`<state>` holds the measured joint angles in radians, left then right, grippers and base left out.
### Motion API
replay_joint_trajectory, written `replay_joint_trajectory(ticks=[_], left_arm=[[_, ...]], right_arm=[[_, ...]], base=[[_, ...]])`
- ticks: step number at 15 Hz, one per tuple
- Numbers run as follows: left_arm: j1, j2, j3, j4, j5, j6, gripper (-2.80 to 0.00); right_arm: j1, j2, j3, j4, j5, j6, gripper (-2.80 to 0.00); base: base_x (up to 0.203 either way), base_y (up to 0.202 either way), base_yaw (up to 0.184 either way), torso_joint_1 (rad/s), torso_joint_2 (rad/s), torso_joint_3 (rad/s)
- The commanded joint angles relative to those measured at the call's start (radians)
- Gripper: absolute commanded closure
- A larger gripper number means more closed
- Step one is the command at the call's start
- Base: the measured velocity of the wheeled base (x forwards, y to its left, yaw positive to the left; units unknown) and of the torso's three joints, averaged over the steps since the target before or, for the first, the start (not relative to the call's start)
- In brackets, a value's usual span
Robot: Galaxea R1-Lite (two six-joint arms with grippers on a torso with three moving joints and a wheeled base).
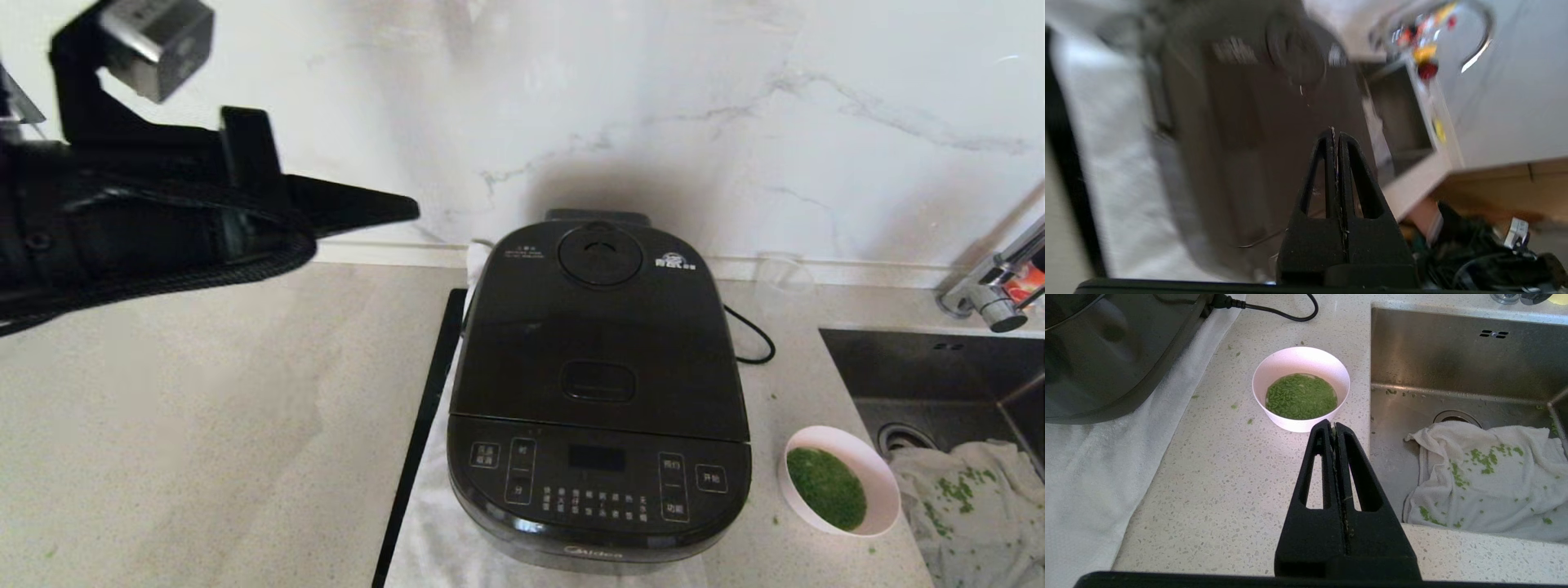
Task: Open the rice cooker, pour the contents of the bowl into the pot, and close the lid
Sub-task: Open the rice cooker
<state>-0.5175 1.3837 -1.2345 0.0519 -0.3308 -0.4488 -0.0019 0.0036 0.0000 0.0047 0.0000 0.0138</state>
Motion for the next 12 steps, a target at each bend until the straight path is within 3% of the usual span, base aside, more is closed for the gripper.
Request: replay_joint_trajectory(ticks=[1, 6, 12], left_arm=[[-0.063, 0.102, 0.001, -0.008, 0.034, -0.028, 0.00], [-0.157, 0.161, 0.004, -0.011, 0.098, -0.032, 0.00], [-0.291, 0.243, 0.015, -0.049, 0.297, 0.007, 0.00]], right_arm=[[0.000, -0.001, 0.000, 0.000, 0.000, 0.000, 0.00], [-0.001, -0.001, 0.000, 0.000, 0.000, 0.000, 0.00], [0.000, -0.001, 0.000, 0.000, 0.000, 0.000, 0.00]], base=[[0.000, 0.000, 0.000, 0.000, 0.00, 0.000], [0.000, 0.000, 0.000, 0.000, 0.00, 0.000], [0.000, 0.000, 0.000, 0.000, 0.00, 0.000]])
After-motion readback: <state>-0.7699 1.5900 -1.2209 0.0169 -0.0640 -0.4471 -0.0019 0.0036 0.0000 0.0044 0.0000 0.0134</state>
